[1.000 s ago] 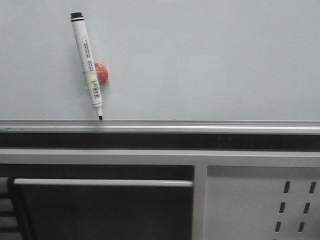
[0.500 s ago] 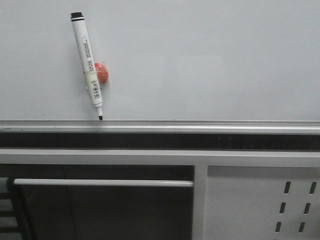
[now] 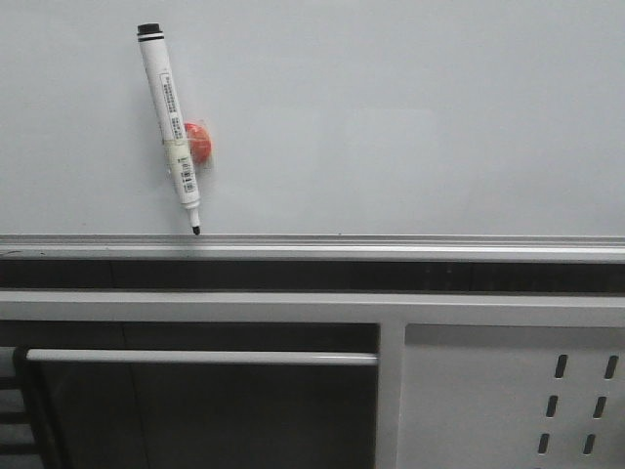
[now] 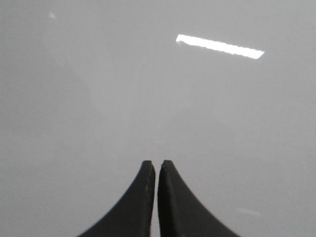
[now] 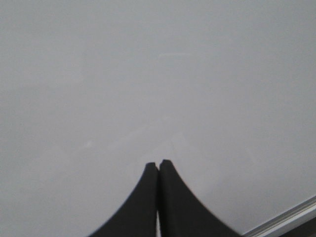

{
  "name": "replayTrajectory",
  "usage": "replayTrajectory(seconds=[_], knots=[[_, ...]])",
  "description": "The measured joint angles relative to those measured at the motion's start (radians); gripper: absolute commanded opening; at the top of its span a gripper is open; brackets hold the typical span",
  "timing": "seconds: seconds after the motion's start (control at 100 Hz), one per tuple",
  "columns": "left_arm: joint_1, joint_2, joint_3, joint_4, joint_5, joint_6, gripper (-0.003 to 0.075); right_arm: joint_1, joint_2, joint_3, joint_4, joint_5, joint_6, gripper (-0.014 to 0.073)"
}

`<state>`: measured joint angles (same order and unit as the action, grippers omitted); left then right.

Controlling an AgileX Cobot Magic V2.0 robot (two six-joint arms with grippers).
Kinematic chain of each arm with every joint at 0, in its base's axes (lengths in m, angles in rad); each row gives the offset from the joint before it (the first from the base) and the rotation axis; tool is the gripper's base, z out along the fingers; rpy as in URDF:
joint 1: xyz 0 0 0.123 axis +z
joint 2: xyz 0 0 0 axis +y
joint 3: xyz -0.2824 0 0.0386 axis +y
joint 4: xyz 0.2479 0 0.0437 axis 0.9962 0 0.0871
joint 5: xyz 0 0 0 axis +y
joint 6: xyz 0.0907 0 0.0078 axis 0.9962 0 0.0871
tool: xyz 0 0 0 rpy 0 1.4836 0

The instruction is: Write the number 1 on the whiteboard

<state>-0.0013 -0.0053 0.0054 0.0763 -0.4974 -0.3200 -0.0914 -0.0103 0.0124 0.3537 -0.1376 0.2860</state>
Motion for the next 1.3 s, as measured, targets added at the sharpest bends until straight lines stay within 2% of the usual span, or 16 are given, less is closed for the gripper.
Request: replayTrajectory(seconds=[0.1, 0.18, 0.33, 0.43, 0.55, 0.65, 0.79, 0.94, 1.1, 1.2, 1.3], knots=[[0.0, 0.0, 0.0, 0.046, 0.026, -0.025, -0.0018, 0.0, 0.0, 0.0, 0.025, 0.051, 0.023, -0.0076], [0.0, 0.0, -0.016, 0.186, 0.109, -0.088, -0.0018, 0.0, 0.0, -0.008, 0.025, 0.128, 0.028, -0.0076], [-0.01, 0.002, -0.129, 0.547, 0.276, -0.364, -0.0018, 0.0, 0.0, -0.125, -0.03, 0.352, -0.037, -0.0076], [-0.036, 0.044, -0.202, 0.72, 0.289, -0.533, -0.0018, 0.0, 0.0, -0.221, -0.045, 0.492, -0.126, -0.0076], [-0.074, 0.146, -0.279, 0.855, 0.287, -0.682, -0.0018, 0.0, 0.0, -0.327, -0.052, 0.64, -0.217, -0.0076], [-0.105, 0.256, -0.342, 0.903, 0.276, -0.77, -0.0018, 0.0, 0.031, -0.405, -0.053, 0.734, -0.271, -0.0076], [-0.147, 0.414, -0.431, 0.918, 0.243, -0.814, -0.0018, 0.0, 0.104, -0.488, -0.058, 0.812, -0.326, -0.0076], [-0.195, 0.556, -0.513, 0.923, 0.222, -0.85, -0.0018, 0.0, 0.172, -0.564, -0.059, 0.835, -0.368, -0.0076], [-0.249, 0.66, -0.531, 0.956, 0.163, -0.857, -0.0008, 0.0, 0.221, -0.62, -0.059, 0.839, -0.386, -0.0076], [-0.284, 0.698, -0.527, 1.021, 0.134, -0.859, 0.0053, 0.0, 0.234, -0.627, -0.059, 0.839, -0.389, -0.0076], [-0.308, 0.709, -0.52, 1.091, 0.123, -0.859, 0.0185, 0.0, 0.236, -0.627, -0.061, 0.842, -0.392, -0.0076]])
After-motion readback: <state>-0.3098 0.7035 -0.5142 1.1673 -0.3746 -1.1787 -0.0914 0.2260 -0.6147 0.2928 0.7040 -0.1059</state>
